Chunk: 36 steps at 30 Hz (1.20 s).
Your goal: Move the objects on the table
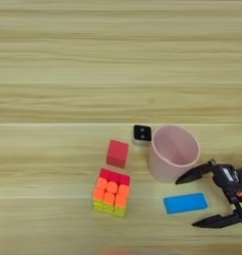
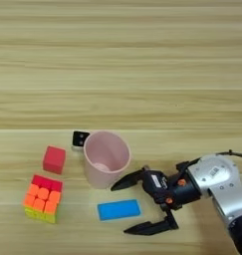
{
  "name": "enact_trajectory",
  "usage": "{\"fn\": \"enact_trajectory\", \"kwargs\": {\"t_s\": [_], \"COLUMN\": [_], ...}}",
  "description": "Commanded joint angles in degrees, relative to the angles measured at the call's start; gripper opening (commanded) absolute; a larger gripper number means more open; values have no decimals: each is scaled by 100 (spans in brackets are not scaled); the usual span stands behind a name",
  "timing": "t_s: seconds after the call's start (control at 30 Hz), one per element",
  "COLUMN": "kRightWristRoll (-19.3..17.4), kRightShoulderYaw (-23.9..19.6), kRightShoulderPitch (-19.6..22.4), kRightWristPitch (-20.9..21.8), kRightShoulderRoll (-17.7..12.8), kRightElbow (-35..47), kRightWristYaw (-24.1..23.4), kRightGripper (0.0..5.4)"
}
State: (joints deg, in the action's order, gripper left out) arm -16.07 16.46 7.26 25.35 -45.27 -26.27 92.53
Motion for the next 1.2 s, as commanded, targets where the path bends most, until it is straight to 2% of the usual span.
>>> {"fn": "enact_trajectory", "kwargs": {"t_s": [0.03,0.13,0.5,0.87,1.07,1.2], "kRightWristRoll": [36,7,13,-28,-124,-318], "kRightShoulderYaw": [-192,-253,-537,-908,-1129,-1354], "kRightShoulderPitch": [100,54,50,319,435,456], "kRightWristPitch": [-139,-155,-166,-165,-198,-295], "kRightShoulderRoll": [-353,-403,-468,-463,-478,-478], "kRightElbow": [68,91,-56,-274,-302,-81], "kRightWristYaw": [-22,-21,-25,-40,-49,-29], "kRightGripper": [501,536,536,536,536,536]}}
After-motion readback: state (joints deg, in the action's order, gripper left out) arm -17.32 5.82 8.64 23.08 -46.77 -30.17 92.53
